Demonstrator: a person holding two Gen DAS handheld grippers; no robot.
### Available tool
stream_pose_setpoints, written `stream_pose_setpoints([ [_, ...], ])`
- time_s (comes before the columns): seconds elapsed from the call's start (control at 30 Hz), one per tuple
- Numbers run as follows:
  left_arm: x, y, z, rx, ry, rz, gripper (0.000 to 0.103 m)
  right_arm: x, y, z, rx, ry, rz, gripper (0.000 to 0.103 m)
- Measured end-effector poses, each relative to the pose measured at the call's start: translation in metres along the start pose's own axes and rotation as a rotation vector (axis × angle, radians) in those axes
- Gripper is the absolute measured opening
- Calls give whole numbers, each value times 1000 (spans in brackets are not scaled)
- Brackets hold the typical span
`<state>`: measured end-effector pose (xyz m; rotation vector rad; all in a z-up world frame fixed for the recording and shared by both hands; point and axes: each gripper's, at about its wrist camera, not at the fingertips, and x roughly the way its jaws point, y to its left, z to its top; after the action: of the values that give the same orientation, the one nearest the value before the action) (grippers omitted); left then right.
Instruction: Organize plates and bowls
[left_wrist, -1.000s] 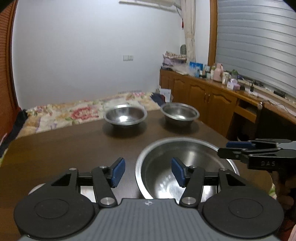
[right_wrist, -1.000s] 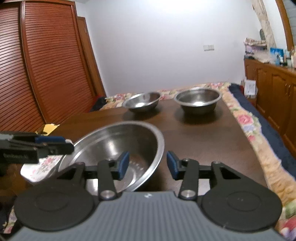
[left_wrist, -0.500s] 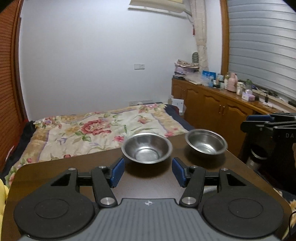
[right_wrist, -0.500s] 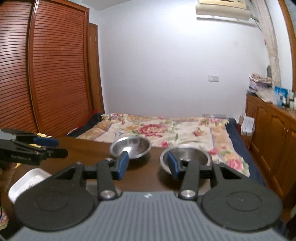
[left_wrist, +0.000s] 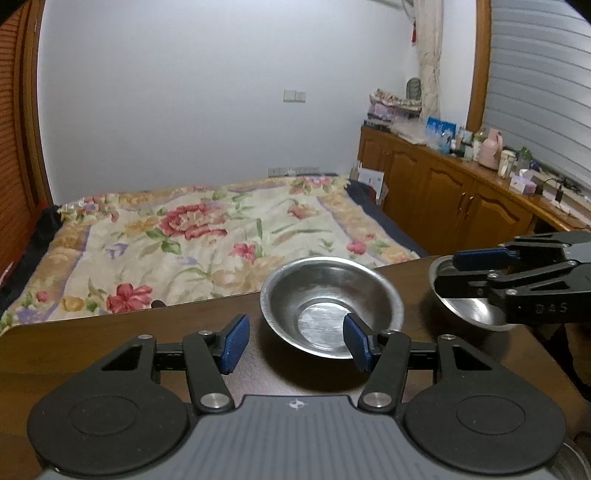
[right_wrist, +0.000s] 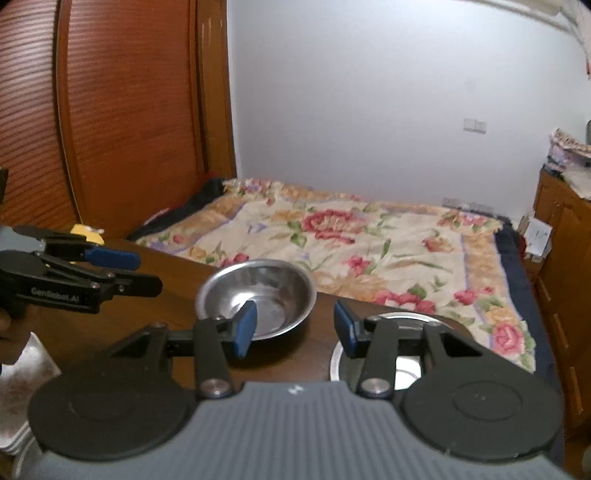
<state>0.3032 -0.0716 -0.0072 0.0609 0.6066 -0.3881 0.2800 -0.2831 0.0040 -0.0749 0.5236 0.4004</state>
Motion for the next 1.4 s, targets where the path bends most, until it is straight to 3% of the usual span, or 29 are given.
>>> stream_pose_setpoints([
  [0.33, 39, 14, 3, -38, 73, 4, 48, 52, -2, 12, 4, 111, 14, 47],
  [0.4, 43, 15, 3, -56, 96, -2, 34, 56, -2, 12, 6, 131, 19, 47],
  [0.47, 48, 18, 2, -78, 116, -7, 30, 59, -1, 12, 11, 144, 45, 42],
  [0.73, 52, 18, -2, -77, 144, -6, 25, 68, 9, 13, 5, 189, 42, 39],
  [0.87, 47, 22, -1, -108, 162, 8, 24, 69, 14, 12, -12, 209, 36, 28],
  [0.9, 42, 22, 1, -112, 151, -1, 24, 68, 14, 13, -12, 201, 31, 22],
  [1.03, 29, 22, 8, -100, 126, 4, 24, 49, 21, 19, -43, 133, 28, 21],
  [1.4, -22, 14, 23, -98, 31, -28, 24, 19, 6, 25, 122, 57, 114, 21],
])
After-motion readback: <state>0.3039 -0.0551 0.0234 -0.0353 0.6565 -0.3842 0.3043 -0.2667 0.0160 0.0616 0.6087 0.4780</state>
